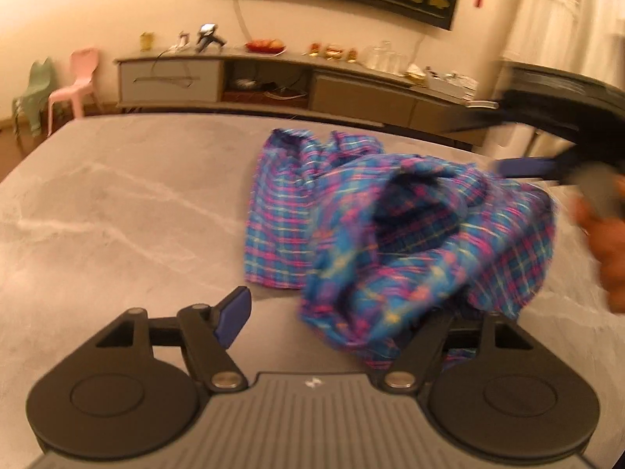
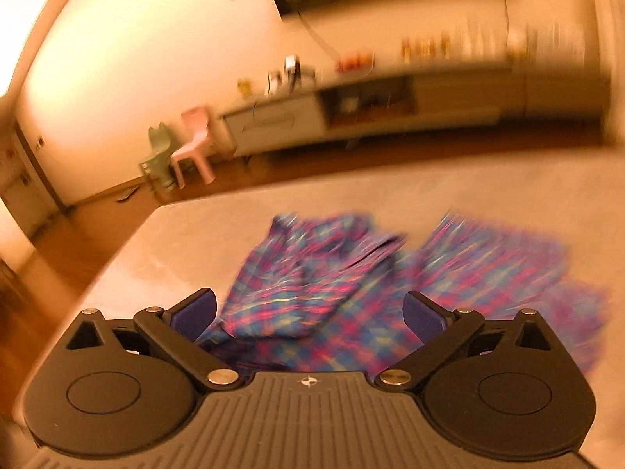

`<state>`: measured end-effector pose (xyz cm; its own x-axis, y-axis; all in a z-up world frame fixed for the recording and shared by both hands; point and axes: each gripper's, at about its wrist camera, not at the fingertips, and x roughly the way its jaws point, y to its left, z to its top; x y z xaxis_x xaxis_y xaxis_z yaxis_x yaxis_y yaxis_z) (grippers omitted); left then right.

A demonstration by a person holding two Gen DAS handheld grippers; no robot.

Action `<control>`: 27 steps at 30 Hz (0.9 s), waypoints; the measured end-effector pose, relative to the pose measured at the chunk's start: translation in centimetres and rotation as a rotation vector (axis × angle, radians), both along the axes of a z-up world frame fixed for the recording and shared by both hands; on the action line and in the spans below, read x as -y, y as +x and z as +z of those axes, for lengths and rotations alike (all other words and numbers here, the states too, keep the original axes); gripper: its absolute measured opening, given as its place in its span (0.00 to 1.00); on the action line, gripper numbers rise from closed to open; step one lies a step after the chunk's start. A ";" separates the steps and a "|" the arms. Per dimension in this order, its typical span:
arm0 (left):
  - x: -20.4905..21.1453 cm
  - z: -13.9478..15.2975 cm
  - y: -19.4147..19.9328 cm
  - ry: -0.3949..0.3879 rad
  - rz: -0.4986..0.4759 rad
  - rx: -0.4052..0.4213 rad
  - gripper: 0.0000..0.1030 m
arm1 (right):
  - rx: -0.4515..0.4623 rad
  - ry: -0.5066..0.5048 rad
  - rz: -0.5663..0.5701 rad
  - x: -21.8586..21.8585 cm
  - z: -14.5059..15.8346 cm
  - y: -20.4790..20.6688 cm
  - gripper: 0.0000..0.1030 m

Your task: Fold clothes

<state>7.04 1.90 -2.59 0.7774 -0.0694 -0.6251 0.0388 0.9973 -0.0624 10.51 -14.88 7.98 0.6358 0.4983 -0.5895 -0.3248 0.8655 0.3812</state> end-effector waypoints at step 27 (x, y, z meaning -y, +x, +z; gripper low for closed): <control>0.2 6.0 -2.5 0.048 -0.018 0.212 0.01 | 0.174 0.213 0.321 -1.3 8.8 -8.2 0.43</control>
<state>4.56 1.66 3.37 0.8910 -0.0584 -0.4502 0.0636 0.9980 -0.0035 2.33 -13.62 16.81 0.5091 0.7865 -0.3497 -0.6405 0.6176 0.4565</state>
